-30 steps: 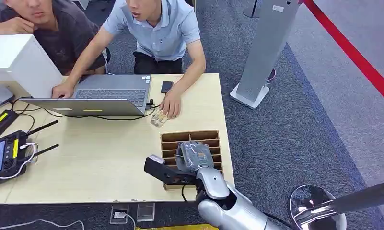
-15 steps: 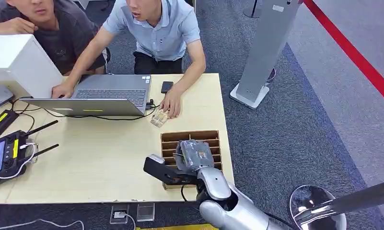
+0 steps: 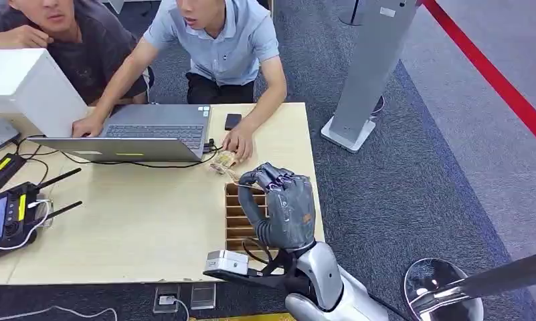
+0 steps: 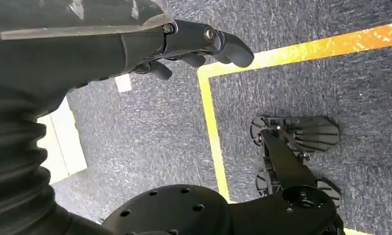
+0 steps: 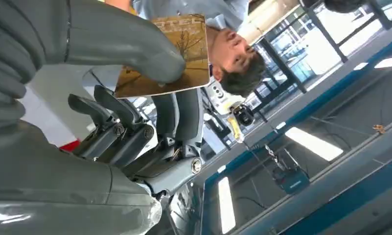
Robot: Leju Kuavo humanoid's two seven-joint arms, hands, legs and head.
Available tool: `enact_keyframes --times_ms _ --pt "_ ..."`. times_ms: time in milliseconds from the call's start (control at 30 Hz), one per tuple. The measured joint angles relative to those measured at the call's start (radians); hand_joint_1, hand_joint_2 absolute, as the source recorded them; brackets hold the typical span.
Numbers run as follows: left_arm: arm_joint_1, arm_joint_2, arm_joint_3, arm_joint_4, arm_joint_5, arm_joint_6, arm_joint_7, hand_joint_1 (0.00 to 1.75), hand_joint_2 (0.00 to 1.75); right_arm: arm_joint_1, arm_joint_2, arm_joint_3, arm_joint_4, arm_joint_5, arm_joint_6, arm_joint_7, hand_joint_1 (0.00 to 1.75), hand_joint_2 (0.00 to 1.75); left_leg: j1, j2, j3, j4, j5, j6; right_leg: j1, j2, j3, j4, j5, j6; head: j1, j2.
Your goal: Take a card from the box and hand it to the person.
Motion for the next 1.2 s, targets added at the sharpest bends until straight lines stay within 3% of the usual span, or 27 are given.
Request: enact_keyframes --times_ms 533,633,700,733,833,867,1000,1200 --pt "0.000 -0.002 0.000 0.000 0.016 0.011 0.011 0.00 1.75 0.002 0.001 -0.005 0.000 -0.076 -0.001 -0.054 1.75 1.75 0.000 0.000 0.000 0.000 0.000 0.000 0.000 0.000 0.000 0.000 0.000 0.000 0.000 0.000" --pt "0.000 -0.003 0.000 0.000 0.011 0.009 0.011 0.00 1.75 0.013 0.018 -0.028 0.003 -0.085 -0.001 -0.190 1.75 1.75 0.000 0.000 0.000 0.000 0.000 0.000 0.000 0.000 0.000 0.000 0.000 0.000 0.000 0.000" --pt "0.000 -0.005 0.000 0.000 0.001 0.007 0.010 0.00 1.75 0.010 0.041 -0.056 0.039 -0.178 -0.001 -0.315 1.75 1.75 0.000 0.000 0.000 0.000 0.000 0.000 0.000 0.000 0.000 0.000 0.000 0.000 -0.001 0.000" --pt "-0.001 -0.006 0.000 0.000 -0.002 0.007 0.009 0.00 1.75 -0.001 0.052 -0.067 0.071 -0.243 0.006 -0.330 1.75 1.75 0.000 0.000 -0.001 0.000 0.000 0.000 0.000 0.000 0.001 0.001 0.000 0.000 -0.002 0.000" --pt "-0.005 -0.006 0.000 0.000 -0.002 0.008 0.009 0.00 1.75 -0.123 0.101 -0.064 0.236 -0.481 0.125 -0.141 1.75 1.75 0.000 0.001 -0.001 0.000 0.002 0.000 0.000 0.000 0.000 0.001 0.002 -0.001 -0.003 0.000" --pt "-0.007 -0.006 0.000 0.000 -0.005 0.007 0.010 0.00 1.75 -0.159 0.116 -0.064 0.281 -0.525 0.172 -0.112 1.75 1.75 0.000 0.000 -0.001 0.000 0.003 0.001 0.000 -0.001 0.000 0.001 0.003 0.000 -0.002 0.000" --pt "-0.008 -0.006 -0.001 0.000 -0.003 0.009 0.004 0.00 1.75 -0.322 0.198 -0.037 0.485 -0.549 0.090 -0.098 1.75 1.75 0.000 -0.001 -0.004 0.000 0.005 0.000 0.000 -0.002 -0.003 0.002 0.004 0.000 -0.003 0.000" --pt "-0.008 -0.006 -0.001 0.000 0.010 0.010 0.003 0.00 1.75 -0.455 0.275 -0.010 0.700 -0.533 0.080 -0.103 1.75 1.75 0.000 -0.001 -0.006 0.000 0.005 0.000 0.000 -0.001 -0.005 0.002 0.004 0.000 -0.002 0.000"
